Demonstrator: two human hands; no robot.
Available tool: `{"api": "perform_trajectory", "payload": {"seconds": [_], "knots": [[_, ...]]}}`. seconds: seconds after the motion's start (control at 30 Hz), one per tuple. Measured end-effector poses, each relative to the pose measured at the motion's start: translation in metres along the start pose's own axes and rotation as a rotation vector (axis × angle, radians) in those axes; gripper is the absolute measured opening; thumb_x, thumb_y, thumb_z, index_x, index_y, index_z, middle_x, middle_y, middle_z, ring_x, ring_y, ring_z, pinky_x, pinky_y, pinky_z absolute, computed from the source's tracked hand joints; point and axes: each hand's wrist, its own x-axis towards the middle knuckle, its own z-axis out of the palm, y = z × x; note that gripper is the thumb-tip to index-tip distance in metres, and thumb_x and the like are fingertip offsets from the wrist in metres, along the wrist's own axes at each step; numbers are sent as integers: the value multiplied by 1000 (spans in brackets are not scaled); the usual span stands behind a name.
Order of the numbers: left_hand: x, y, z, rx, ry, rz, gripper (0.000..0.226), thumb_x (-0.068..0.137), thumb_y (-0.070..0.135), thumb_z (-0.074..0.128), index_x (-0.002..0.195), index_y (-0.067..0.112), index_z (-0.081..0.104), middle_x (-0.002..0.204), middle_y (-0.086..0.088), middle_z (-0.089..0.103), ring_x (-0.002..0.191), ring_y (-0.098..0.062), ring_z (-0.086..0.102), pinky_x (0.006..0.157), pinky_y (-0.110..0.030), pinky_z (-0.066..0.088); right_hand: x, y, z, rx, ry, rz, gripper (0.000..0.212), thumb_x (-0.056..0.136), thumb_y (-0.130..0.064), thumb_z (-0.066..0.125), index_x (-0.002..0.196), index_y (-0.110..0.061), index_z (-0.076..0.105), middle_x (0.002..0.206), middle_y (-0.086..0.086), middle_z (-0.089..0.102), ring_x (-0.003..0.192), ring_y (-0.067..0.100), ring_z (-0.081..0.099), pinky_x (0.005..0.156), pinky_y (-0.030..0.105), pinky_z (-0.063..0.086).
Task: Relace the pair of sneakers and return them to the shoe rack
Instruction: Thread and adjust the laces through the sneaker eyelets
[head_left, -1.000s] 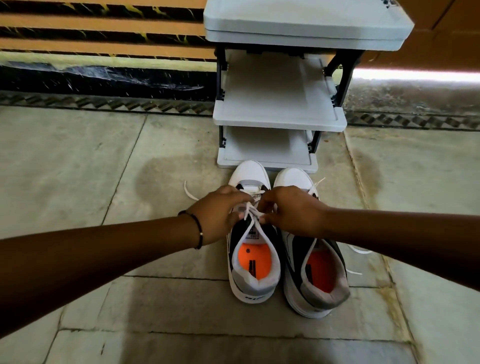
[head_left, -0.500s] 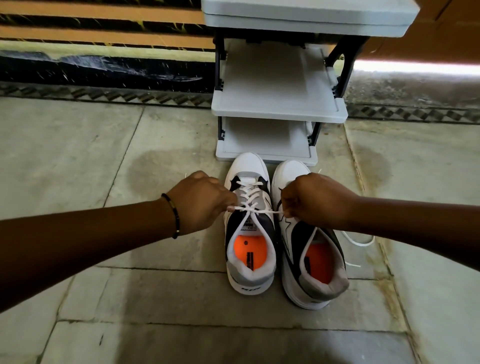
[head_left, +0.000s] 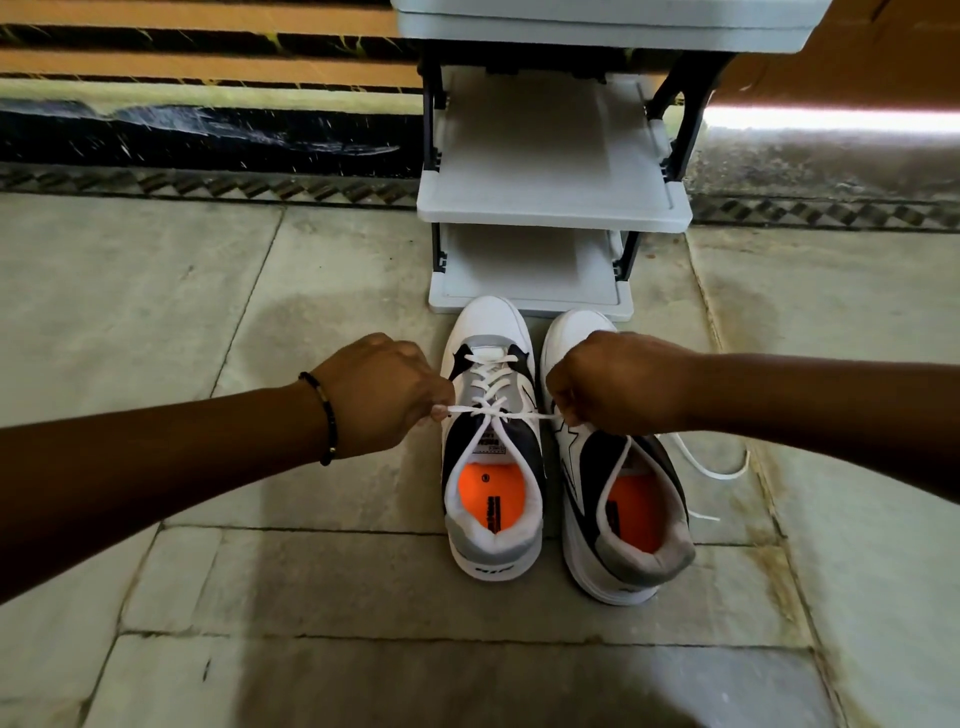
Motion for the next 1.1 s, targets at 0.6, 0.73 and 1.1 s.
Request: {"api": "perform_trajectory", "payload": {"seconds": [0.6, 0.73, 1.1], "knots": [[29, 56, -24, -1754, 286, -754, 28, 97, 17, 31, 76, 18, 49, 79, -1, 60, 68, -14, 64, 65, -27, 54, 34, -29, -3, 1554, 271, 313, 23, 93, -11, 49, 72, -8, 58, 67, 7, 61, 52, 18, 58, 46, 21, 52], [23, 57, -18, -1743, 362, -739, 28, 97, 9, 32, 77, 18, 51, 81, -1, 57, 75, -15, 61, 63, -25, 54, 34, -23, 2, 1558, 305, 335, 19, 92, -11, 50, 77, -6, 61, 71, 7, 63, 61, 18, 61, 59, 26, 52], [19, 61, -12, -1695, 506, -549, 27, 94, 3, 38, 81, 17, 57, 61, 5, 65, 62, -10, 65, 58, -21, 56, 29, -29, 5, 1745, 296, 270, 23, 93, 0, 38, 100, 0, 59, 74, 13, 60, 60, 22, 58, 57, 30, 55]]}}
